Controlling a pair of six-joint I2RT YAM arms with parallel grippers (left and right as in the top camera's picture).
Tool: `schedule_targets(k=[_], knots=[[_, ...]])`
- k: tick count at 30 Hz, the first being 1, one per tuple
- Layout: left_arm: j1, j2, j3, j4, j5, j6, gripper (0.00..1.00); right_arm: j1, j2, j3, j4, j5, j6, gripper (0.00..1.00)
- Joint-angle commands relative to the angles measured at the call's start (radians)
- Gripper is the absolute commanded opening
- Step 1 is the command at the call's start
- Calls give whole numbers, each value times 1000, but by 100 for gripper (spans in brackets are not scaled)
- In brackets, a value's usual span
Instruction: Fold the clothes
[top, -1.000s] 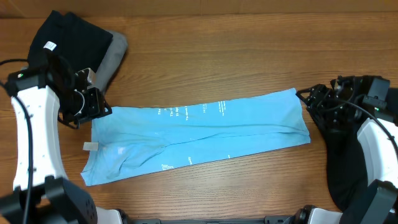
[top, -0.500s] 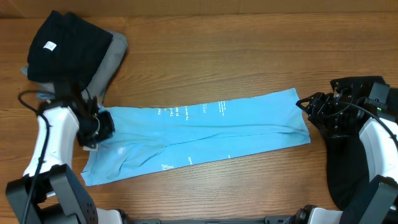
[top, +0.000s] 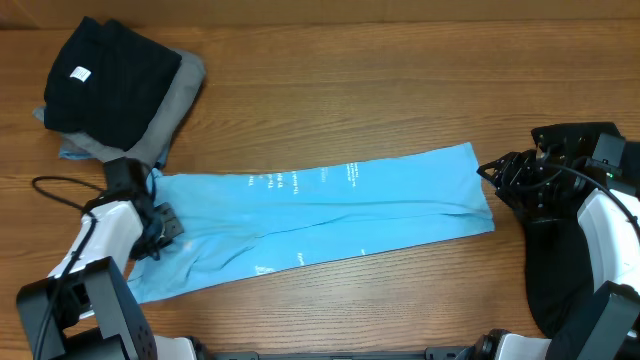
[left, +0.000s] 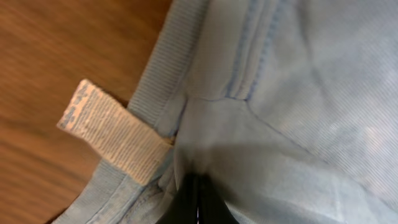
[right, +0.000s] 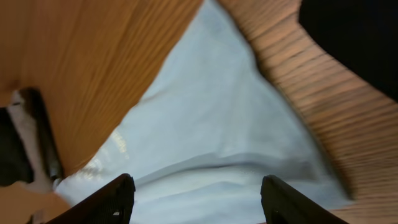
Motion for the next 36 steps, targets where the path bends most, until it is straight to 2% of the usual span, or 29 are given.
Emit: schedule_targets(k=[1,5,9,13,16,18,20,24,28,33,36], knots=[[132,28,-16,-17,-121,-56,4,-5,-1,10,-2,101,-8,70],[221,28,32,-10,-34,-34,4,-5,3,10,-2,105,-10,74],[247,28,99,-29,35,-15,4,14,21,-3,-16,101,-60,75],[246,28,182,-78,74,-15,17,66,78,-17,-16,100,-72,76],[246,28,248,-124,133,-9,35,109,142,-16,-1,92,-119,80],[246,28,297,-163,190,16,38,135,190,-16,28,76,-180,87],[246,28,343,-203,238,41,40,144,236,-16,62,68,-195,88],[246,28,412,-278,285,83,41,144,307,-16,72,64,-227,85],[246,28,441,-314,294,95,41,155,349,-16,75,-92,-327,81],[245,28,440,-318,317,94,40,204,356,-16,79,-66,-318,74],[244,28,440,-329,349,94,35,251,357,-16,93,-31,-308,72]])
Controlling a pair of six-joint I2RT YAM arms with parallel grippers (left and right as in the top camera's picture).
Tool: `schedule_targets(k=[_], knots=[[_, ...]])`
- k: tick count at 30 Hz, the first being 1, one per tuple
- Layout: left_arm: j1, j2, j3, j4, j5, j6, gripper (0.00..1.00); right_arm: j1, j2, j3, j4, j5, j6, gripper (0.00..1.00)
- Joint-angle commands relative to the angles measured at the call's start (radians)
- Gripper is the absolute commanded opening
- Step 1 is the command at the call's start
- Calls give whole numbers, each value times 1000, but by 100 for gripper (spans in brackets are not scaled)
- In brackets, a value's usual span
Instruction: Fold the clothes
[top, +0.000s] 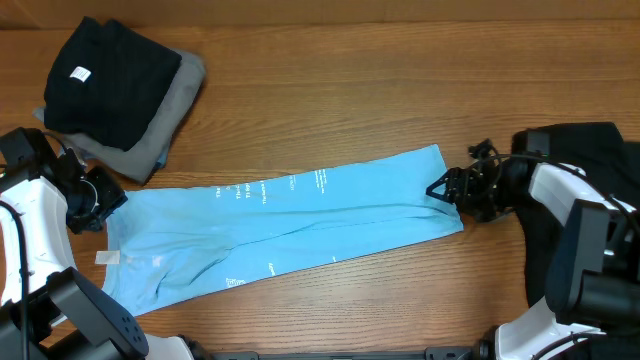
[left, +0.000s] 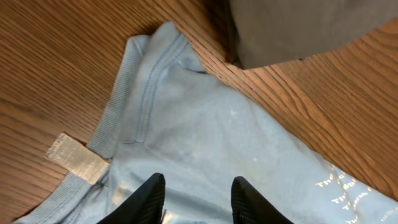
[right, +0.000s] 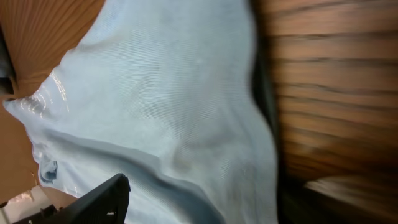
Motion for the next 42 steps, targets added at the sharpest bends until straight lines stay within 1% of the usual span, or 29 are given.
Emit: schedule_targets(k=[1,4,5,9,11,15,17,19,20,22,23,26,30,34,36,39,42], knots=[[-3,6,20,-10,66,24,34,60,33,-13,8,72,-12,68],[-8,6,19,-11,78,24,33,95,34,-13,11,132,7,64],[-8,6,19,-12,78,24,33,98,34,-13,14,135,6,61],[-8,6,20,-15,78,27,31,97,34,-13,29,162,33,41],[-8,6,20,-19,78,35,31,93,34,-13,35,207,60,29],[-8,6,20,-26,79,50,31,87,34,6,38,196,59,16],[-8,6,20,-26,82,50,30,87,33,32,27,195,59,5],[-8,6,23,-30,100,51,30,83,32,74,-3,216,63,4],[-8,5,26,-30,122,55,30,79,32,96,-24,252,95,4],[-8,4,42,-37,173,78,30,63,32,162,-95,381,214,4],[-8,2,54,-43,195,83,30,54,32,192,-127,410,235,4],[-8,-7,94,-56,224,84,31,26,32,304,-236,461,235,4],[-8,-10,164,-111,238,102,32,-6,31,443,-356,541,239,4],[-8,-10,220,-161,238,115,31,-14,17,565,-455,517,237,4],[-8,-10,228,-167,238,118,32,3,2,596,-484,472,217,4],[-8,-10,228,-169,238,118,32,64,-26,603,-517,409,208,4],[-14,-10,228,-169,238,118,32,151,-28,603,-560,391,207,4]])
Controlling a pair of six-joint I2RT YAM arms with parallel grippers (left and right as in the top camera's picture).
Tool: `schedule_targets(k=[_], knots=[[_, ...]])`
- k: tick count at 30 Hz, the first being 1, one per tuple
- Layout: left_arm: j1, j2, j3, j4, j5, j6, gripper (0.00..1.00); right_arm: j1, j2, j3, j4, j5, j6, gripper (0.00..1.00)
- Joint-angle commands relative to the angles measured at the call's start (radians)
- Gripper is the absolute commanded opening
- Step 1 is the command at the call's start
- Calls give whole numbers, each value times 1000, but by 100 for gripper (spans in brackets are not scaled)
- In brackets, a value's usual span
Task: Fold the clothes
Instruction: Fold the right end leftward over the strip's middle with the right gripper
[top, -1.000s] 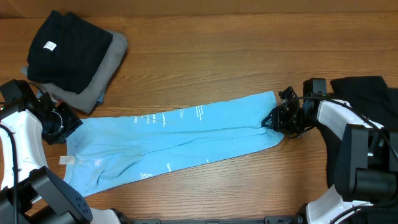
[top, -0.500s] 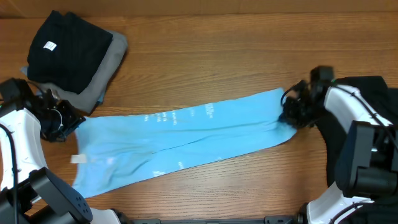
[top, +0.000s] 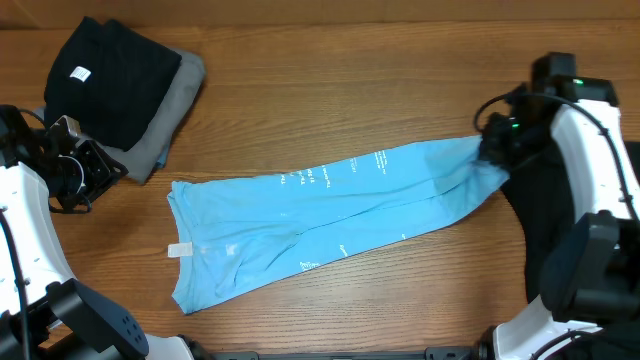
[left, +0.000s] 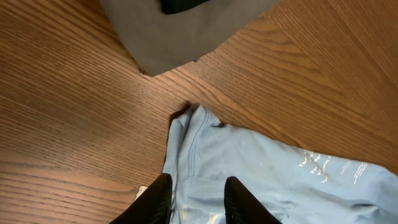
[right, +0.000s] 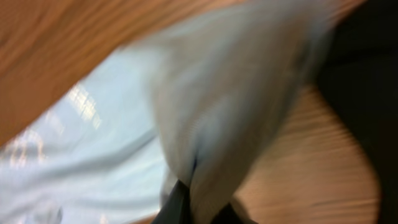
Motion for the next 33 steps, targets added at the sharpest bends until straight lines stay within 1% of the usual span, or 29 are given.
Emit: schedule_targets(k=[1,8,12,18,22,24,31,32,33], knots=[[-13,-10,22,-2,21,22,32,118,-39,27,-32,-52,-11,4],[-25,-10,22,-2,21,30,33,391,-39,27,-29,-48,0,4],[-27,-10,22,-2,21,30,33,499,-39,27,1,-41,57,4],[-27,-10,22,-2,21,30,33,607,-37,26,23,-41,105,4],[-27,-10,22,-2,21,29,33,676,-34,24,63,-41,143,4],[-27,-10,22,-2,22,29,33,709,-34,10,95,-41,163,6],[-27,-10,22,-9,21,30,33,776,-26,-130,265,-41,248,10],[-27,-10,22,-10,21,30,33,778,-24,-149,287,-41,257,15],[-27,-10,22,-10,21,30,33,778,-24,-166,312,-46,258,27]])
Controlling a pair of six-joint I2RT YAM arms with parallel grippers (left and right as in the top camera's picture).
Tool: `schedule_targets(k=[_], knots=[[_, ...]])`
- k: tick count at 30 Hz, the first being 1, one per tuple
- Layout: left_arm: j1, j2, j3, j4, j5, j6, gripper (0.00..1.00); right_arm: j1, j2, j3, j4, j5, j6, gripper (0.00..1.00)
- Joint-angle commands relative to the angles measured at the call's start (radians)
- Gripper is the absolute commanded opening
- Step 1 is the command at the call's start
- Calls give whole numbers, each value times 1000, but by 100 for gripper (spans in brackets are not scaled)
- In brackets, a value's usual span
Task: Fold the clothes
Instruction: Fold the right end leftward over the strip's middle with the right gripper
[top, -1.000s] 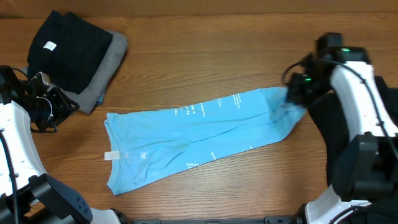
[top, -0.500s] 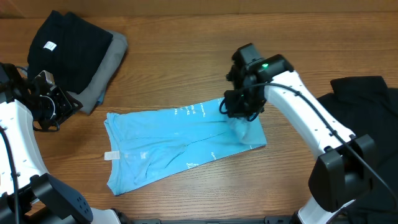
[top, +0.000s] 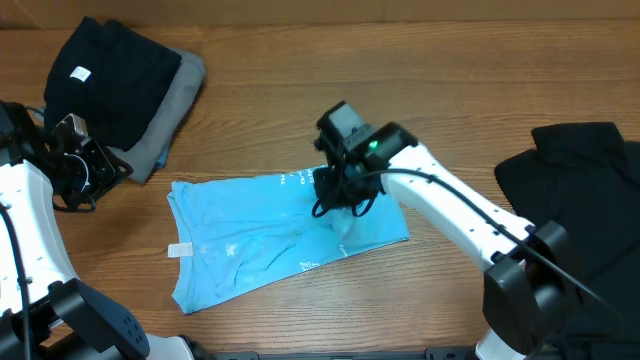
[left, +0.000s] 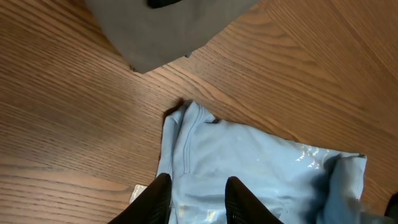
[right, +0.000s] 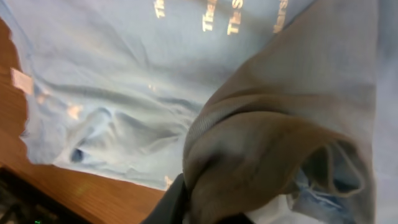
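A light blue shirt (top: 250, 230) with white lettering lies in the middle of the wooden table, its right end folded back over the rest. My right gripper (top: 335, 188) is shut on that folded end (right: 280, 124), above the shirt's middle. My left gripper (top: 92, 172) hovers open at the table's left, off the shirt; its wrist view shows the collar end (left: 186, 134) below its fingers (left: 155, 199). A white label (top: 178, 250) pokes out at the shirt's left edge.
A folded stack of black (top: 100, 75) and grey (top: 165, 120) clothes sits at the back left. A black garment (top: 575, 210) lies at the right edge of the table (top: 400, 80).
My right gripper has moved from the table's right side to above the shirt's middle, bringing the held end with it, so the shirt is now doubled over. My left gripper stays open at the left.
At first both grippers held the ends of the shirt, stretched long across the table. Then my left gripper was open beside the collar end and the right was low at the hem. Later the right held the hem raised at the right, and now over the middle.
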Motion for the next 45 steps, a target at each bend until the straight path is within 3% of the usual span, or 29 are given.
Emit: schedule_targets(k=[1,9,15,18,22,27,30,35,37,40,42,45], knots=[[-7,-10,22,-3,18,24,33,-1,-21,-62,60,-19,48,37],[-7,-10,22,-3,17,27,33,-3,-57,-42,79,-183,-92,42],[-7,-10,22,-2,14,42,34,-55,-103,-40,11,42,-31,42],[-7,-10,22,-1,14,42,34,-151,-97,-44,-24,81,-4,43],[-7,-10,22,3,14,46,34,-233,-73,-76,-12,36,-4,55],[-7,-10,22,5,14,49,35,-249,-16,-126,21,-94,-5,59],[-7,-10,22,5,14,49,35,-229,-2,-176,73,-138,12,72],[-7,-10,22,5,15,49,35,-196,0,-248,132,-179,86,74],[-7,-10,22,5,15,49,35,-189,0,-259,152,-193,97,68],[-7,-10,22,6,15,49,35,-171,0,-260,243,-325,64,36],[-7,-10,22,6,15,49,34,-149,0,-260,349,-427,63,22],[-7,-10,22,5,15,49,34,-116,0,-260,517,-545,69,19]])
